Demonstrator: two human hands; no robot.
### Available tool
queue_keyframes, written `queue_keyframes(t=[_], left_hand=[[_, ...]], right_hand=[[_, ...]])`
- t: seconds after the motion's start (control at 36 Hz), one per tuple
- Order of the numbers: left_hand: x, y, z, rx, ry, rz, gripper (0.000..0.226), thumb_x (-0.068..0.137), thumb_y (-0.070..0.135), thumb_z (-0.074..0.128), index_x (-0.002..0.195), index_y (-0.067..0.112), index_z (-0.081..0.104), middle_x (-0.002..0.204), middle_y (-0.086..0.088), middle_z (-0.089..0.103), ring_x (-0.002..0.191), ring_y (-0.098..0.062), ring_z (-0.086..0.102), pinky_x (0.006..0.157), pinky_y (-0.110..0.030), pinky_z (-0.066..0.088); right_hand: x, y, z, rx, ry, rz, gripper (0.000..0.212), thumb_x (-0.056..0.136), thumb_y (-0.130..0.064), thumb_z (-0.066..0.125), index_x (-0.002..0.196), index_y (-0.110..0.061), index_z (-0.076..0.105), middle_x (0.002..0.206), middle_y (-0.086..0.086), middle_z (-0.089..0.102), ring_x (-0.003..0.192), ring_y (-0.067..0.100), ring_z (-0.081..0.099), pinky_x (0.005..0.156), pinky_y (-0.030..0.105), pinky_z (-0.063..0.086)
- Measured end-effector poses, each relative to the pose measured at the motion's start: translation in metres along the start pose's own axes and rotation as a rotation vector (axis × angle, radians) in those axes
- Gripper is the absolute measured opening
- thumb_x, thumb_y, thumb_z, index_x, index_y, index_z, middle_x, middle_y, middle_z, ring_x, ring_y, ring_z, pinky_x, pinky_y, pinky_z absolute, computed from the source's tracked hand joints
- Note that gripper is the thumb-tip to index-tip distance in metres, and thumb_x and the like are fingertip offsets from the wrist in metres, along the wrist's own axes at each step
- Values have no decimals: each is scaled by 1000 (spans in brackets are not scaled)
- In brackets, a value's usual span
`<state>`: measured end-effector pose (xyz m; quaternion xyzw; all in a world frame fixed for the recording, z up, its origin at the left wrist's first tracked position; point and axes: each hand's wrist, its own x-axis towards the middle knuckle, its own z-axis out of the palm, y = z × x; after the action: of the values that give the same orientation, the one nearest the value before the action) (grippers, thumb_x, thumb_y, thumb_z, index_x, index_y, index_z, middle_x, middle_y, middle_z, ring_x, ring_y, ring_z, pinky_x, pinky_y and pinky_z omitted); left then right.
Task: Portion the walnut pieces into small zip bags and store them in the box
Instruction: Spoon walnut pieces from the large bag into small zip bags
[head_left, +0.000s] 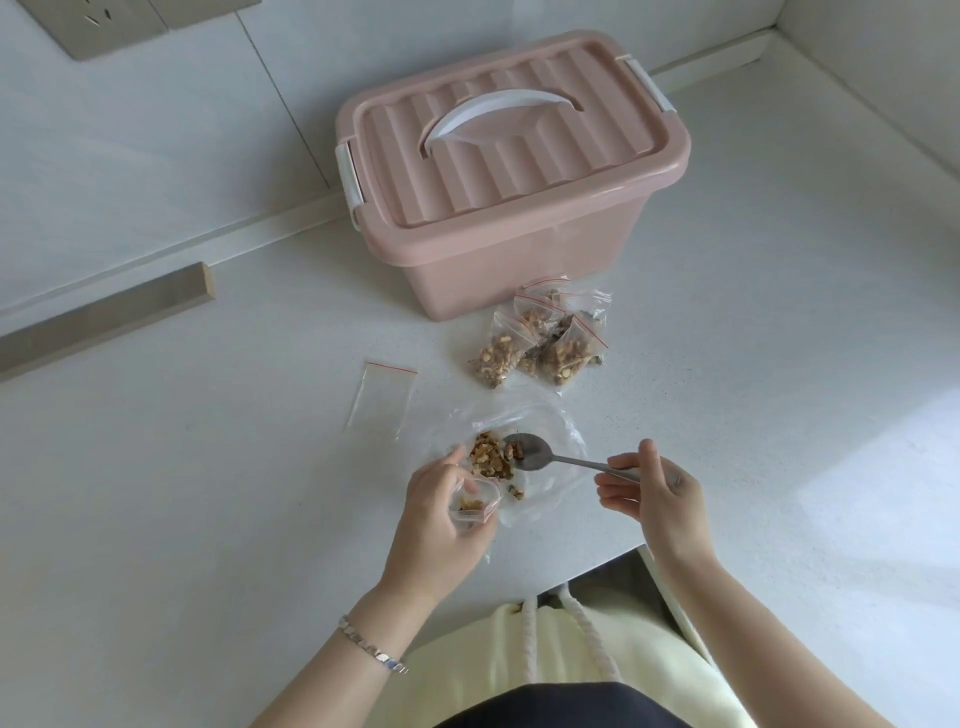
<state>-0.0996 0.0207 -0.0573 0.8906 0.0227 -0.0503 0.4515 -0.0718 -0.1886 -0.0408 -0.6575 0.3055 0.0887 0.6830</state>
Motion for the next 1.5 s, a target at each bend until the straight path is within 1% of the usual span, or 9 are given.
queue_keyframes(t=[0.11, 0.36, 0.44, 0.61, 0.92, 0.97, 1.11, 1.28, 1.5], left_hand=[[1, -6, 3, -13, -10, -72, 22, 75, 12, 70, 82, 19, 51, 129, 2, 48, 128, -4, 34, 91, 4, 24], [6, -17, 15, -72, -163, -163, 21, 81, 14, 65, 82, 25, 47, 141, 15, 28, 135, 6, 11, 93, 5, 14], [6, -20, 19, -106, -187, -177, 18, 82, 14, 65, 84, 24, 50, 147, 13, 25, 139, 1, 7, 110, -20, 23], [5, -23, 19, -167, -161, -162, 13, 79, 9, 65, 84, 15, 55, 135, 22, 36, 130, 11, 23, 100, -11, 23], [1, -19, 18, -135, -75, -153, 16, 79, 13, 67, 82, 19, 52, 127, 19, 43, 126, -1, 39, 101, -19, 37], [1, -16, 16, -115, -57, -182, 15, 80, 17, 66, 87, 20, 53, 126, 16, 44, 125, -4, 40, 99, -26, 42], [1, -11, 6, -79, 57, -160, 23, 80, 17, 67, 93, 28, 52, 109, 21, 50, 113, 1, 44, 83, 2, 32], [2, -15, 1, 40, 33, -86, 20, 76, 11, 68, 88, 18, 55, 96, 7, 55, 101, -9, 46, 82, -22, 46], [1, -7, 14, 30, -100, -73, 37, 81, 9, 67, 113, 10, 48, 106, 11, 39, 108, -4, 32, 80, 6, 26]], right_hand=[[2, 1, 11, -109, 6, -88, 38, 97, -27, 40, 75, -9, 64, 68, 11, 68, 59, 17, 64, 55, 20, 54], [1, 11, 15, -248, -116, -122, 33, 96, -25, 43, 75, -12, 65, 70, 9, 69, 66, 22, 67, 65, 29, 56], [0, 17, 18, -210, -137, -63, 35, 96, -25, 42, 77, -7, 66, 69, 11, 70, 66, 23, 67, 65, 29, 57], [0, 21, 21, -52, -116, 69, 40, 98, -26, 40, 78, -4, 65, 70, 14, 70, 64, 22, 68, 60, 25, 56], [3, 19, -6, 130, -73, 304, 41, 97, -33, 41, 83, -1, 63, 68, 16, 70, 63, 21, 66, 56, 24, 56], [1, 15, -10, 158, -81, 292, 41, 97, -33, 40, 82, -1, 62, 70, 17, 69, 63, 22, 65, 57, 24, 56], [-2, -5, -19, 142, -102, 207, 42, 97, -31, 38, 80, -2, 62, 68, 16, 68, 58, 19, 65, 57, 23, 57], [-9, -38, -20, -17, -138, 67, 45, 97, -31, 38, 76, -1, 64, 63, 15, 69, 52, 18, 64, 52, 23, 56], [-30, -65, 5, -315, -238, -139, 44, 96, -27, 41, 69, -3, 65, 57, 11, 67, 50, 18, 61, 50, 22, 51]])
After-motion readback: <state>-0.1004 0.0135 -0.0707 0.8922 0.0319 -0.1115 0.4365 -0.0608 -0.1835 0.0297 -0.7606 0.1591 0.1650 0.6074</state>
